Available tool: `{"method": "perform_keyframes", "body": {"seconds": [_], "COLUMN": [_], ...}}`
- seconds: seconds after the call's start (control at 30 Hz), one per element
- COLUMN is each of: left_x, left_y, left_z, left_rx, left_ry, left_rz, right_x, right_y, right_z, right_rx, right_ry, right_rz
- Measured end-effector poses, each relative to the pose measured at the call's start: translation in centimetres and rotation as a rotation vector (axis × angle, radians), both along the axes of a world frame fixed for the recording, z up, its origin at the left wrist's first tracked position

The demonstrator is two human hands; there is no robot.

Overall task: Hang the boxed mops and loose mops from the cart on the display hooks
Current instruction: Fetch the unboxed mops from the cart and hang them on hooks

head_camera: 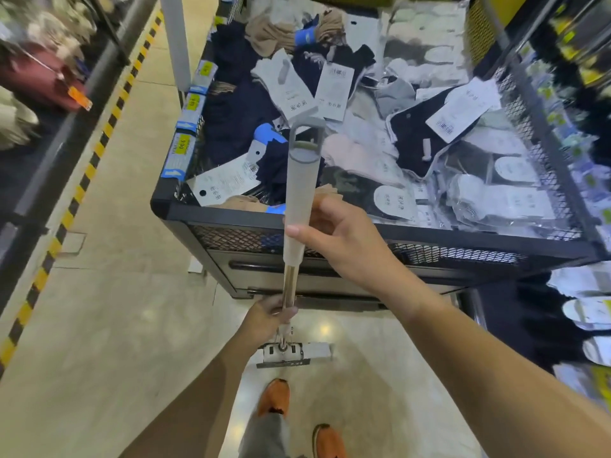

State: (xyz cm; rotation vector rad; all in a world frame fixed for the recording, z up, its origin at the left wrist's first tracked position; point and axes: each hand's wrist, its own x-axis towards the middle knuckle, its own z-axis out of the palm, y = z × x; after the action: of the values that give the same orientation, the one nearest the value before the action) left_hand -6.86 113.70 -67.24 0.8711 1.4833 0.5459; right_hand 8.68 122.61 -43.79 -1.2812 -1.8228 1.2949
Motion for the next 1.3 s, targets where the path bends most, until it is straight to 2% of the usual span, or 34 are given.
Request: {"method": "perform_keyframes", "body": {"seconds": [0.13,0.3,0.57,0.83,1.07,1.3], "left_x": [0.2,0.3,0.2,-2.0,-4.7,-8.3], "left_y": [-1.4,-4.1,-12.1,-21.9,-33.0,-45.3], "left_z": [4.0,12.6,29.9,43.8,51.9,55.0], "left_rx": [0.05,0.147,0.395,0.589,0.712,0.755], "left_ry": [0.029,0.087,0.183,0.225,0.254,0.335], "left_rz": [0.037,0.106,0.321,0.595,0.792,0.952], "right_x": [-0.1,-0.4,-3.2,-8.6,-14.7,-21.2], "right_y": [-0.8,-2.8,-8.7,-17.7,-28.0,-40.1], "right_z": [4.5,12.6,30.4,44.9,52.9,56.6], "right_rx": [0.063,0.127,0.307,0.32,0.285,0.268], "right_ry": [0.039,0.2,0.332,0.519,0.649,0.681], "right_rz": [0.02,0.093,0.378,0.677,0.868,1.016]}}
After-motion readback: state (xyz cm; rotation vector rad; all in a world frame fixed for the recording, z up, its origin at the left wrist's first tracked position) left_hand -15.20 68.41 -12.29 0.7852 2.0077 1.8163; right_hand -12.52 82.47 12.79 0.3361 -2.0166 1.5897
